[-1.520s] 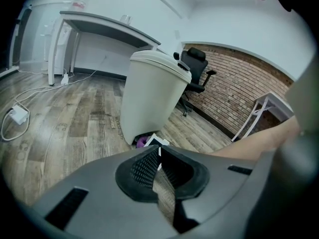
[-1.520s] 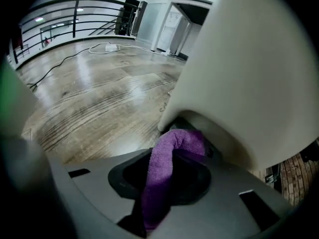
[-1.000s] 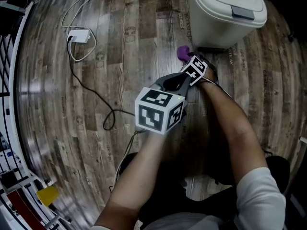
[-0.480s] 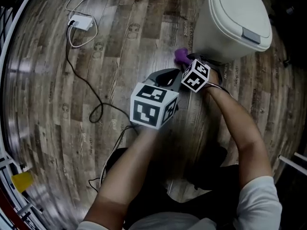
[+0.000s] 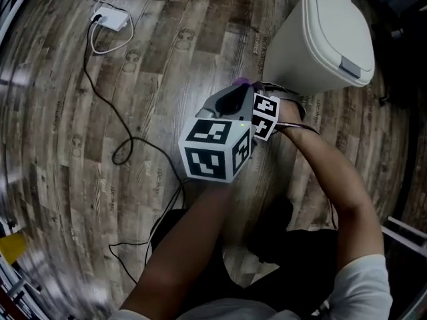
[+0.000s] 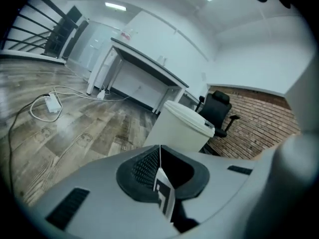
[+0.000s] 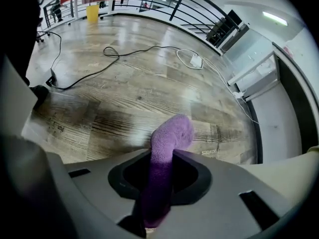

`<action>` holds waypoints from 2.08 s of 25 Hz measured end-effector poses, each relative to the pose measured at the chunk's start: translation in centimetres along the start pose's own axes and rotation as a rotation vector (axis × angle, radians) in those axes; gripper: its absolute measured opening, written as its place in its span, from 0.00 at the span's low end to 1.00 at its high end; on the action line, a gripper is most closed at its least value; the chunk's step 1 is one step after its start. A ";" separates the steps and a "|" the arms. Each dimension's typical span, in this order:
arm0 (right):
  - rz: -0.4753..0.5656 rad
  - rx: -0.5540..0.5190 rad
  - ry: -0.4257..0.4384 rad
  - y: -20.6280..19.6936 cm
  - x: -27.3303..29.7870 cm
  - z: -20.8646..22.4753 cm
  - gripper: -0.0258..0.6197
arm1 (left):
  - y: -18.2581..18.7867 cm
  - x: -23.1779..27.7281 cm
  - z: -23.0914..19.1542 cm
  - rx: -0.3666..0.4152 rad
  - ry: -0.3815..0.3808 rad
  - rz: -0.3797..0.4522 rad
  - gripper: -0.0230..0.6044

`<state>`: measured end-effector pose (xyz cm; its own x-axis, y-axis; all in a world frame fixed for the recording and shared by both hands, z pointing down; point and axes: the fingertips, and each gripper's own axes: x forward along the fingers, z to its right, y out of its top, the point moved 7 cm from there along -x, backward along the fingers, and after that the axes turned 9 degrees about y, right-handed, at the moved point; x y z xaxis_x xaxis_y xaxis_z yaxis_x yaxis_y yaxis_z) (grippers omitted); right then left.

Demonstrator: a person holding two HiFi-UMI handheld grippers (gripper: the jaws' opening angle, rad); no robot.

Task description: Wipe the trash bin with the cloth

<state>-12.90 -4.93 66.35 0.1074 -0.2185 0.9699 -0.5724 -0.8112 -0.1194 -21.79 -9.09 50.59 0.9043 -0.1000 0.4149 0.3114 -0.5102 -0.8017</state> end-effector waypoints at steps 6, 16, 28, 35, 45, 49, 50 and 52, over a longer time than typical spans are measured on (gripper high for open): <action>0.030 -0.024 0.097 -1.5 -3.6 -1.8 0.18 | -0.2 -1.7 3.5 0.026 0.079 0.003 0.04; 0.098 -0.125 0.355 0.3 -19.9 -4.1 0.18 | 6.2 -12.7 4.3 -0.087 0.380 -0.058 0.04; 0.014 -0.188 0.388 6.0 -25.1 6.7 0.18 | 8.4 -13.7 5.5 -0.340 0.331 -0.081 0.04; -0.105 -0.193 0.356 6.0 -23.2 14.2 0.18 | 10.8 -8.2 3.9 -0.368 0.211 -0.145 0.04; -0.238 -0.145 0.411 4.1 -19.1 26.1 0.18 | 10.4 -2.5 4.0 -0.429 0.180 -0.167 0.04; -0.268 -0.170 0.390 3.9 -16.3 30.6 0.18 | 9.4 -0.5 3.9 -0.498 0.243 -0.137 0.04; -0.292 -0.179 0.376 3.8 -15.9 31.5 0.18 | 9.2 0.0 4.0 -0.519 0.263 -0.128 0.04; -0.363 -0.195 0.362 2.7 -15.1 32.5 0.18 | 8.7 1.0 4.9 -0.550 0.279 -0.124 0.04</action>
<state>10.36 -21.50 44.46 0.0586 0.2851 0.9567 -0.6944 -0.6769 0.2442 -16.77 -9.47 41.89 0.7377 -0.1932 0.6469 0.1462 -0.8897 -0.4324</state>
